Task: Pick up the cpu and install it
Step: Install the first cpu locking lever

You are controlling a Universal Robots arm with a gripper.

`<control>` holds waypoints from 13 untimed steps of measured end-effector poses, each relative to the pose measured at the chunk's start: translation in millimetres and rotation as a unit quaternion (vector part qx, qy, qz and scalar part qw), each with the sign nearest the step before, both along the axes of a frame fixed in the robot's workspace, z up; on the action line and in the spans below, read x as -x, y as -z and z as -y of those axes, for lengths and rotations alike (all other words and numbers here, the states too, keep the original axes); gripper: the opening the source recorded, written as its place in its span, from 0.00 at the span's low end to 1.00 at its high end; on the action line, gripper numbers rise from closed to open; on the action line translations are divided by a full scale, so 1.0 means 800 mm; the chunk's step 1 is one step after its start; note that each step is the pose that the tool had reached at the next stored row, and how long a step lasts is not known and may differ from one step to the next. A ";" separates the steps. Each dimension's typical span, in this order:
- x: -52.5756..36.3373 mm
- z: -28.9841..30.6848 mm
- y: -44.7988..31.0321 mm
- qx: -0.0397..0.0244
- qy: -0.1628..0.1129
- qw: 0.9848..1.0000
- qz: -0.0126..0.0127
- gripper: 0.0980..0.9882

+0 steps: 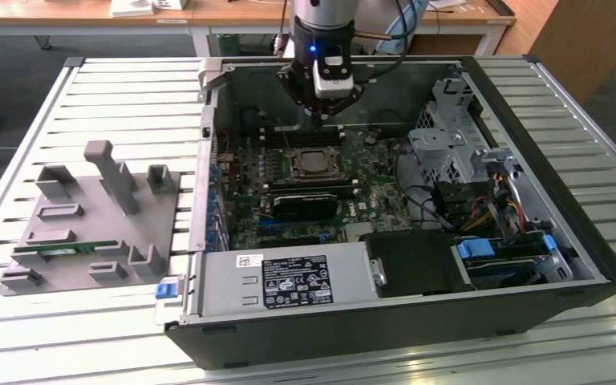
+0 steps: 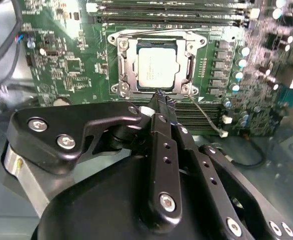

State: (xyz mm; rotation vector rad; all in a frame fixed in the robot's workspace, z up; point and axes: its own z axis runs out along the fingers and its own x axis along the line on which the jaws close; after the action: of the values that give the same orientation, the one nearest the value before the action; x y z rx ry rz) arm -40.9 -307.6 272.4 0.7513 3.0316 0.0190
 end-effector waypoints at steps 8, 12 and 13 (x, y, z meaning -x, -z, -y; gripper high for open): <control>0.000 0.0000 0.0004 0.000 -0.073 0.997 0.000 0.01; 0.000 0.0000 0.0006 0.000 -0.109 0.994 0.000 0.01; 0.000 0.0000 0.0006 0.000 -0.118 0.993 0.000 0.01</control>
State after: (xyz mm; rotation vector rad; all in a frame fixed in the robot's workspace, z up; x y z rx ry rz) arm -40.8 -307.6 271.9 0.3897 3.1004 0.0222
